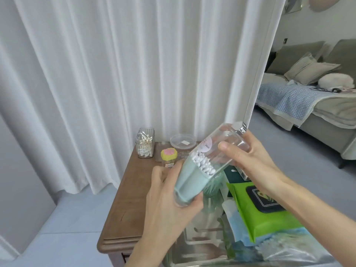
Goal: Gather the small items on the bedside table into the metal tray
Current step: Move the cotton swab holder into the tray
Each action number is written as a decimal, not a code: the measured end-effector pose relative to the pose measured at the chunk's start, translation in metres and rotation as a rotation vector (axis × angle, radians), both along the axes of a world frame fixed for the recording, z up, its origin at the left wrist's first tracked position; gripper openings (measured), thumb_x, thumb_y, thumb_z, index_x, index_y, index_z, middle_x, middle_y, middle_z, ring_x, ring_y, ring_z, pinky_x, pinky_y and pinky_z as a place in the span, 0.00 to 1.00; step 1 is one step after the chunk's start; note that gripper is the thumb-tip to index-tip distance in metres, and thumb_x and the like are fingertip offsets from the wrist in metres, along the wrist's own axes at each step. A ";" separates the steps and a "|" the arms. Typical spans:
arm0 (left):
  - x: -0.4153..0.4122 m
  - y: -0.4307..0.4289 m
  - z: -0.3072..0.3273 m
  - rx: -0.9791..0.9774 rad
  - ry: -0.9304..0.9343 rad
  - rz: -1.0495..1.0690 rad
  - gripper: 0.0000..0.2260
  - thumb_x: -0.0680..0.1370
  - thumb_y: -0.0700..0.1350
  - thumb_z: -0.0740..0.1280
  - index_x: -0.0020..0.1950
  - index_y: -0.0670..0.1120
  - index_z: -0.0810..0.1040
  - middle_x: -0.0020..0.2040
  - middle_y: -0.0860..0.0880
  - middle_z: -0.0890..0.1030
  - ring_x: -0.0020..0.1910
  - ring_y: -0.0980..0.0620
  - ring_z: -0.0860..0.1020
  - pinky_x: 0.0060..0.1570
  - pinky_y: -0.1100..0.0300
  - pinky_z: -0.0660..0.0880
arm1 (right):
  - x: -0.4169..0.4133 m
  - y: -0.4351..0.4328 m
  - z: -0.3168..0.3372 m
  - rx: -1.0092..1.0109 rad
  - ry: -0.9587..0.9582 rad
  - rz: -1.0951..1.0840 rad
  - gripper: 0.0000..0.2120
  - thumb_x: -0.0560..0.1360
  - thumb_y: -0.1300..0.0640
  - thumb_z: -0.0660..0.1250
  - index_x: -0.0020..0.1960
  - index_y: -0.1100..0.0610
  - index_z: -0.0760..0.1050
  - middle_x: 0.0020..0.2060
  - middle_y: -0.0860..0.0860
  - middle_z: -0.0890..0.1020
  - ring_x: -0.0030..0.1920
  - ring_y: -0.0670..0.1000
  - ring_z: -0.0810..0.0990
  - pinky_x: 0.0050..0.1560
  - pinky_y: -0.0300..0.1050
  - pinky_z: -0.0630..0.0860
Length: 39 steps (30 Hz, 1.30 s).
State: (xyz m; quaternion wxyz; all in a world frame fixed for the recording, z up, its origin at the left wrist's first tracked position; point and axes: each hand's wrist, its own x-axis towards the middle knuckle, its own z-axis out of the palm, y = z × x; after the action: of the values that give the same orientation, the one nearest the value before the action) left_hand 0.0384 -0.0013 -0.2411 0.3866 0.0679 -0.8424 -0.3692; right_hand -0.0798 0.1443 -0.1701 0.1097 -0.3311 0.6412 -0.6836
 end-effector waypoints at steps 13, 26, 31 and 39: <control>-0.003 0.015 0.007 0.402 -0.154 -0.333 0.55 0.53 0.54 0.82 0.75 0.61 0.57 0.63 0.70 0.74 0.66 0.65 0.71 0.63 0.54 0.74 | 0.020 0.006 -0.018 0.261 0.228 0.117 0.31 0.65 0.47 0.76 0.62 0.49 0.66 0.52 0.51 0.83 0.55 0.52 0.82 0.58 0.55 0.78; -0.078 -0.024 -0.046 0.426 -0.490 -0.147 0.36 0.59 0.39 0.82 0.63 0.46 0.69 0.60 0.46 0.75 0.51 0.55 0.76 0.41 0.72 0.72 | -0.018 0.009 -0.005 0.398 0.215 -0.081 0.32 0.63 0.37 0.65 0.63 0.52 0.71 0.55 0.48 0.81 0.54 0.48 0.82 0.56 0.52 0.79; -0.077 -0.024 -0.045 0.138 -0.542 -0.056 0.24 0.61 0.48 0.80 0.50 0.49 0.72 0.44 0.52 0.73 0.49 0.50 0.72 0.39 0.66 0.64 | -0.023 0.021 -0.020 0.609 0.394 -0.102 0.17 0.75 0.50 0.67 0.63 0.52 0.73 0.54 0.47 0.82 0.52 0.36 0.79 0.46 0.24 0.73; -0.066 -0.021 -0.038 0.111 -0.581 -0.079 0.57 0.61 0.51 0.80 0.77 0.43 0.46 0.73 0.45 0.61 0.74 0.47 0.59 0.67 0.58 0.61 | -0.043 0.011 -0.015 0.782 0.475 -0.059 0.13 0.74 0.51 0.70 0.57 0.52 0.78 0.51 0.47 0.84 0.47 0.39 0.81 0.47 0.26 0.74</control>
State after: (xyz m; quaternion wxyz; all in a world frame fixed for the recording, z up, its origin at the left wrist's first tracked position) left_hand -0.0273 -0.0222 -0.2788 0.1102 0.1589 -0.8983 -0.3946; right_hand -0.1224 0.1554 -0.1856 0.0568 -0.3943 0.8675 -0.2981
